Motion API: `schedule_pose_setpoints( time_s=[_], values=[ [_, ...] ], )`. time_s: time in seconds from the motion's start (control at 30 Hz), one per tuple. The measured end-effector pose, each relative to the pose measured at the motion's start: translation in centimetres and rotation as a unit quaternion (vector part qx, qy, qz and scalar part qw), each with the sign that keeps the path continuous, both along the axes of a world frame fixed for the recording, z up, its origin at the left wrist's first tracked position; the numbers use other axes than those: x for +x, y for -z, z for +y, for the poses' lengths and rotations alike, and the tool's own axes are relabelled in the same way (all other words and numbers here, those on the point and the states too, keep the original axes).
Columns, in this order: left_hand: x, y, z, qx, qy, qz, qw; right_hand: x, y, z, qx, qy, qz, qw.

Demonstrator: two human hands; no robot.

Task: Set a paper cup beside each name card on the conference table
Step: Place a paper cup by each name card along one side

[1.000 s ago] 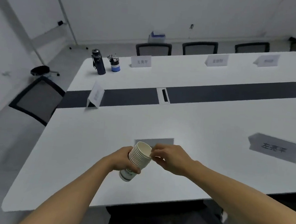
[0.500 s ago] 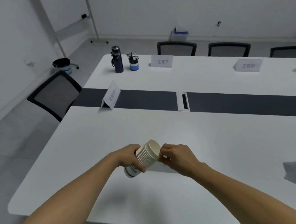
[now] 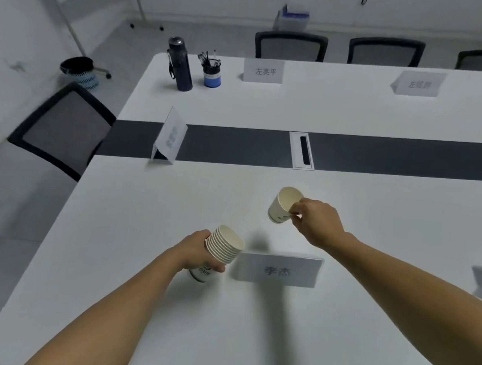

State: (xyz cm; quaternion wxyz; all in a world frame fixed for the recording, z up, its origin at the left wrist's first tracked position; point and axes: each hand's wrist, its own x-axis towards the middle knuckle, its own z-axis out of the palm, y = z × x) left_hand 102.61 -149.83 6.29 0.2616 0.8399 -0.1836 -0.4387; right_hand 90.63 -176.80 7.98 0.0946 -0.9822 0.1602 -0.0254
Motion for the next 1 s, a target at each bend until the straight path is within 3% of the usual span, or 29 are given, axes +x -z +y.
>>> schedule_pose_setpoints(
  time_s=[0.1, 0.33, 0.73, 1.0],
  values=[
    [-0.1, 1.2, 0.1, 0.008, 0.003, 0.010, 1.000, 0.2, 3.3, 0.3, -0.019, 0.011, 0.099, 0.995],
    [0.2, 2.4, 0.8, 0.023, -0.007, 0.016, 1.000, 0.1, 6.9, 1.6, -0.019, 0.008, 0.182, 0.983],
    [-2.7, -3.7, -3.3, -0.020, 0.037, -0.085, 0.995, -5.2, 2.1, 0.3, -0.002, 0.014, 0.126, 0.992],
    [-12.2, -6.8, -11.5, -0.069, 0.148, -0.132, 0.978, -19.0, 0.3, -3.3, 0.008, 0.097, 0.116, 0.988]
  ],
)
